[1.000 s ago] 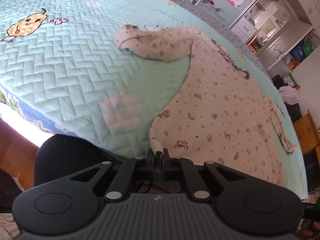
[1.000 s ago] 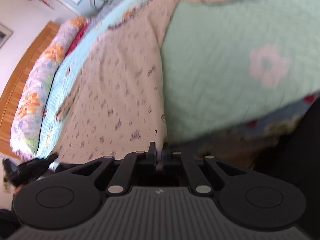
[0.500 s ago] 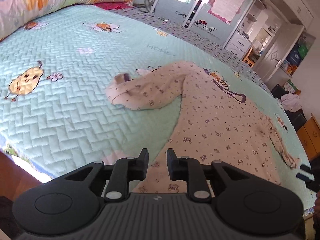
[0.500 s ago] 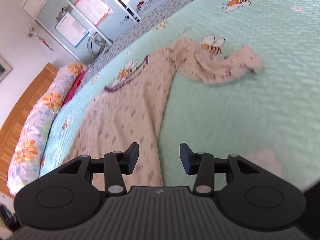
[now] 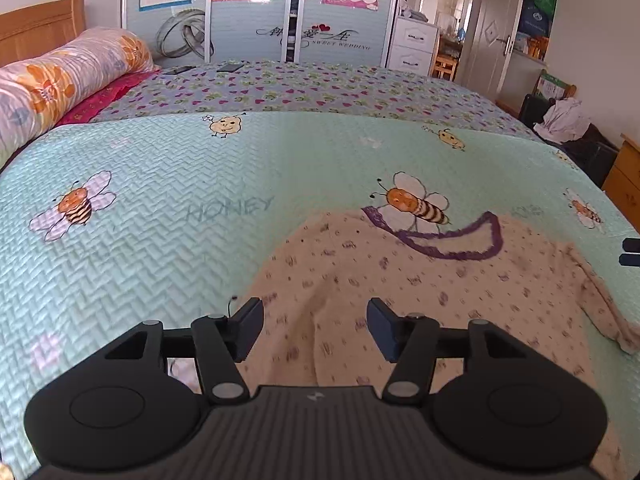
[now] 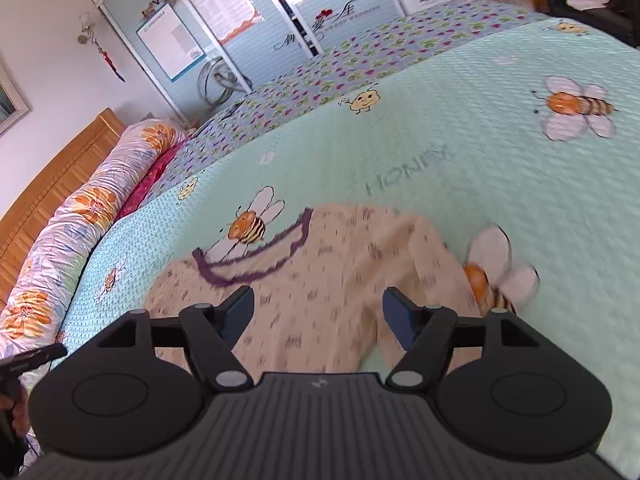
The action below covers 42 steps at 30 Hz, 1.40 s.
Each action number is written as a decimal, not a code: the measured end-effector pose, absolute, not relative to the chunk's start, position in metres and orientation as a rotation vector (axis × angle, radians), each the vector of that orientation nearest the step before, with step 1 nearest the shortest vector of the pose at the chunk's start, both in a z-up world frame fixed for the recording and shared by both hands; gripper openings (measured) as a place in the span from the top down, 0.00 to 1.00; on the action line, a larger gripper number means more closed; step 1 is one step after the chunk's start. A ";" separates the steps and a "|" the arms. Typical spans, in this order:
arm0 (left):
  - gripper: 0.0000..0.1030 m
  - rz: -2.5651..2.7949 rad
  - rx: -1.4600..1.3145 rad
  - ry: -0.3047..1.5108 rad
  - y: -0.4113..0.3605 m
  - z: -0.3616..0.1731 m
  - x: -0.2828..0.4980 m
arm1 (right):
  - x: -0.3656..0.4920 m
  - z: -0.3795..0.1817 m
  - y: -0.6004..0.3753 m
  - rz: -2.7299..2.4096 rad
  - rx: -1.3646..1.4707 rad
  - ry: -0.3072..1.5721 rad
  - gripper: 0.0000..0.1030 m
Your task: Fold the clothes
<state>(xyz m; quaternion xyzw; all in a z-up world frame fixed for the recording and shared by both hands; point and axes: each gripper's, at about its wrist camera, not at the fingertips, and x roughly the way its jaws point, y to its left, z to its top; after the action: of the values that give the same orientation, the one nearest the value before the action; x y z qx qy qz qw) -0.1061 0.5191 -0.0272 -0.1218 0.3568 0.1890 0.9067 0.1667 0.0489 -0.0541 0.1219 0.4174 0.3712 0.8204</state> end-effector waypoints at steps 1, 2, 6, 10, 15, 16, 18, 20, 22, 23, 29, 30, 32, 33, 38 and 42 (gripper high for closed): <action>0.39 0.396 -0.261 0.755 0.534 -0.035 -0.086 | 0.184 -0.061 0.056 0.786 0.253 0.904 0.25; 0.39 0.407 -0.274 0.774 0.549 -0.044 -0.067 | 0.202 -0.067 0.062 0.779 0.244 0.920 0.25; 0.39 0.418 -0.320 0.857 0.600 -0.086 0.004 | 0.264 -0.097 0.091 0.778 0.187 0.986 0.25; 0.39 0.352 -0.257 0.959 0.616 -0.126 0.049 | 0.292 -0.123 0.122 0.835 0.086 1.041 0.25; 0.31 0.273 -0.203 0.920 0.619 -0.138 0.049 | 0.300 -0.147 0.140 0.904 0.007 1.034 0.21; 0.31 0.256 -0.201 0.916 0.621 -0.139 0.048 | 0.298 -0.148 0.139 0.915 0.031 1.022 0.20; 0.32 0.232 -0.203 0.908 0.623 -0.139 0.046 | 0.294 -0.151 0.137 0.936 0.076 1.006 0.20; 0.37 0.211 -0.190 0.899 0.620 -0.139 0.048 | 0.291 -0.151 0.141 0.951 0.074 0.999 0.31; 0.48 0.170 -0.168 0.879 0.613 -0.138 0.049 | 0.290 -0.150 0.147 0.943 0.064 1.000 0.55; 0.51 0.150 -0.168 0.866 0.610 -0.138 0.049 | 0.290 -0.151 0.148 0.938 0.073 1.003 0.63; 0.99 0.137 -0.159 0.806 0.597 -0.138 0.052 | 0.289 -0.157 0.153 0.956 0.126 1.034 0.92; 0.99 0.161 -0.141 0.795 0.595 -0.138 0.052 | 0.287 -0.157 0.155 0.960 0.123 1.033 0.95; 0.99 0.212 -0.114 0.774 0.592 -0.137 0.053 | 0.284 -0.154 0.160 0.958 0.100 1.008 0.97; 0.99 0.240 -0.108 0.764 0.595 -0.135 0.054 | 0.283 -0.152 0.162 0.956 0.087 0.987 0.97; 0.99 0.353 -0.117 0.699 0.621 -0.115 0.069 | 0.311 -0.121 0.158 0.903 0.069 0.870 0.99; 0.98 0.431 -0.123 0.659 0.646 -0.102 0.098 | 0.347 -0.093 0.170 0.875 0.054 0.775 0.99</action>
<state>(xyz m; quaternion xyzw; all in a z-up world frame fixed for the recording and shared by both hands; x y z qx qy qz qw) 0.0980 0.6456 -0.1023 -0.0599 0.3207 0.2099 0.9217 0.3471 0.1697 -0.0932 0.0255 0.3659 0.4128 0.8337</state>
